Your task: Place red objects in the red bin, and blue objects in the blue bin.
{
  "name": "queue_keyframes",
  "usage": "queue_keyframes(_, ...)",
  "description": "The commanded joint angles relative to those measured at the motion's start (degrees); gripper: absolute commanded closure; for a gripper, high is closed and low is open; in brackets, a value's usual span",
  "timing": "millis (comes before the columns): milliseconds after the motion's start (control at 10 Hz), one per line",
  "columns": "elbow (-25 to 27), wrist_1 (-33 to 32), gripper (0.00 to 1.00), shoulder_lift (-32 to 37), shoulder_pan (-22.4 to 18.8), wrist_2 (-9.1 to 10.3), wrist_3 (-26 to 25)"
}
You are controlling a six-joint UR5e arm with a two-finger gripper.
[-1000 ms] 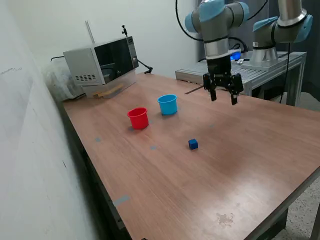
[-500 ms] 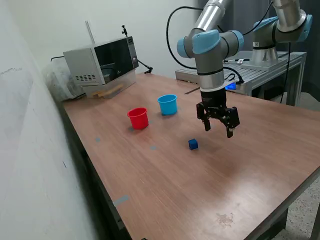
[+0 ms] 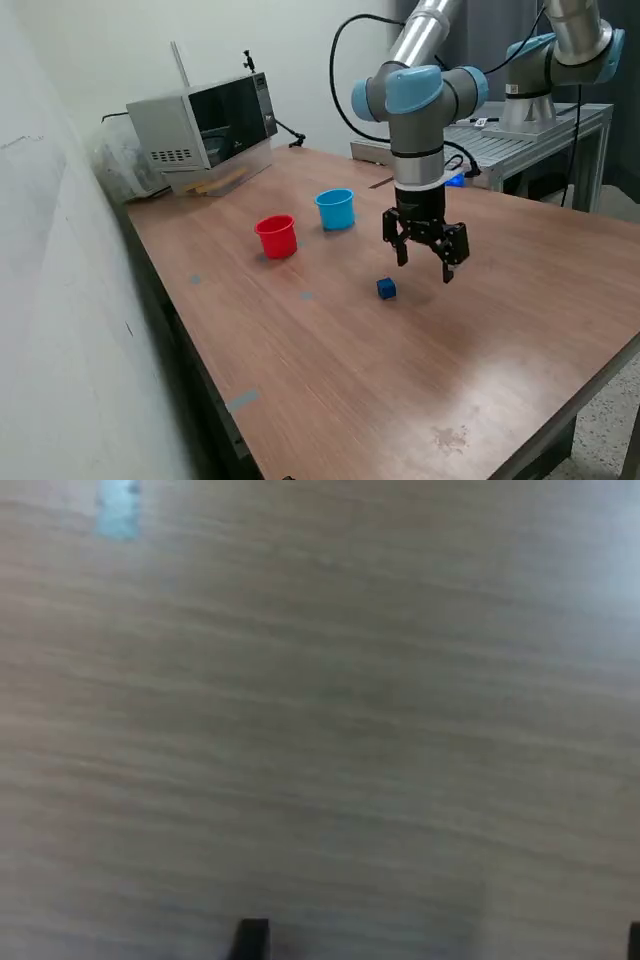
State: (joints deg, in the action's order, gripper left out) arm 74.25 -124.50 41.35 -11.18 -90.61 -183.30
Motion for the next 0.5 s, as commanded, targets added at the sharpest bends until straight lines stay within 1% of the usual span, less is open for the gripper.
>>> queue_keyframes(0, 0.1, 2.7, 0.00, -0.2, 1.6, -2.46, -9.7)
queue_keyframes(100, 0.3, 2.9, 0.00, -0.1, 1.8, -3.17, -15.8)
queue_keyframes(200, 0.3, 2.9, 0.00, -0.1, 1.8, -3.09, -19.7)
queue_keyframes(400, 0.1, 2.9, 0.00, -0.1, 1.7, -2.74, -22.2)
